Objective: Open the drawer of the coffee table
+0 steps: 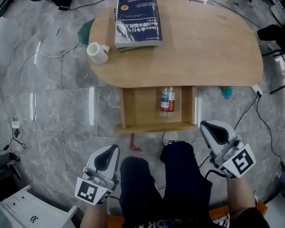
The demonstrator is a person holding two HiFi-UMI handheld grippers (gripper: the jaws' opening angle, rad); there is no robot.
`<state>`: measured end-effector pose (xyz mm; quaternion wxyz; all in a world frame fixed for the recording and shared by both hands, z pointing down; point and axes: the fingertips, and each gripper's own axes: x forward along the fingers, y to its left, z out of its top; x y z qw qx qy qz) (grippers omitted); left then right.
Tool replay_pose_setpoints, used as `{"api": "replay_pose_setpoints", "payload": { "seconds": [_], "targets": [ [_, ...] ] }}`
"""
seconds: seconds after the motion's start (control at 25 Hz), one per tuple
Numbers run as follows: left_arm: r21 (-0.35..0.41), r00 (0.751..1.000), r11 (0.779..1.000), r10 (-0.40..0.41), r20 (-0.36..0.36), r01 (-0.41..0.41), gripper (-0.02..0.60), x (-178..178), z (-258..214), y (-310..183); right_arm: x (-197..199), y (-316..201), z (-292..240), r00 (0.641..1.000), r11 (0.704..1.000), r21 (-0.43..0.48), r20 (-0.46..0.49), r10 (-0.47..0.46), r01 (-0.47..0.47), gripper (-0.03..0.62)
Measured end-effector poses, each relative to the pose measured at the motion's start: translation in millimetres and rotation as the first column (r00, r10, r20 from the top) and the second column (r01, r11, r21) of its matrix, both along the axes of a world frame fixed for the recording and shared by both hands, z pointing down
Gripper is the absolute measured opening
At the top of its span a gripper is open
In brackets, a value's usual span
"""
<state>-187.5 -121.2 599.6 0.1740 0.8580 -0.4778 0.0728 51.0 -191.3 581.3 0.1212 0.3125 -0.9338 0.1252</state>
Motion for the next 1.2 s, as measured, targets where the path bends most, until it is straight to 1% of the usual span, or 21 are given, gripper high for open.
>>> {"api": "replay_pose_setpoints", "payload": {
  "seconds": [0.08,0.16,0.28,0.44,0.56,0.64,0.72,0.84,1.0,1.08,1.2],
  "targets": [
    [-0.027,1.000,0.999,0.017,-0.008,-0.017,0.008,16.8,-48.3,6.9,2.9,6.9,-42.6,1.000,0.999,-0.038,-0.015,-0.014,0.014,0.002],
    [-0.058,0.999,0.997,0.040,-0.028,-0.042,0.008,31.5,-97.5,13.9,3.3,14.5,-90.4,1.000,0.997,-0.070,-0.010,-0.022,0.021,0.002],
    [-0.088,0.994,0.993,0.071,-0.081,-0.078,0.008,52.0,-171.7,25.0,0.3,28.1,-160.3,1.000,0.993,-0.117,0.007,-0.028,0.029,0.002],
    [-0.082,0.985,0.990,0.106,-0.135,-0.118,0.008,66.4,-265.9,48.8,-16.0,52.0,-248.2,0.999,0.991,-0.127,0.034,-0.036,0.040,0.002],
    [-0.046,0.980,0.988,0.138,-0.141,-0.146,0.008,73.3,-314.6,70.8,-24.2,73.7,-296.6,0.998,0.995,-0.090,0.059,-0.026,0.032,0.002],
    [-0.031,0.978,0.987,0.151,-0.144,-0.157,0.008,76.6,-340.3,92.9,-26.5,97.1,-321.8,0.997,0.997,-0.073,0.074,-0.006,0.012,0.002],
    [-0.012,0.973,0.986,0.160,-0.165,-0.164,0.008,78.3,-364.7,115.4,-28.3,124.4,-342.0,0.995,0.998,-0.066,0.097,0.018,-0.011,0.002],
    [0.021,0.969,0.983,0.182,-0.169,-0.181,0.008,79.6,-390.4,147.0,-34.0,168.3,-364.4,0.992,0.998,-0.051,0.118,0.033,-0.027,0.002],
    [0.003,0.957,0.977,0.208,-0.202,-0.211,0.008,87.9,-395.9,183.3,-39.3,221.3,-378.5,0.994,0.999,-0.035,0.104,0.045,-0.041,0.002],
    [-0.010,0.956,0.975,0.216,-0.200,-0.222,0.006,94.7,-394.7,197.5,-40.8,242.3,-381.3,0.995,0.999,-0.034,0.096,0.040,-0.037,0.002],
    [-0.010,0.957,0.973,0.223,-0.185,-0.229,0.007,105.4,-396.7,213.9,-41.1,265.2,-381.7,0.996,0.999,-0.040,0.087,0.012,-0.009,0.002]
  ]
}}
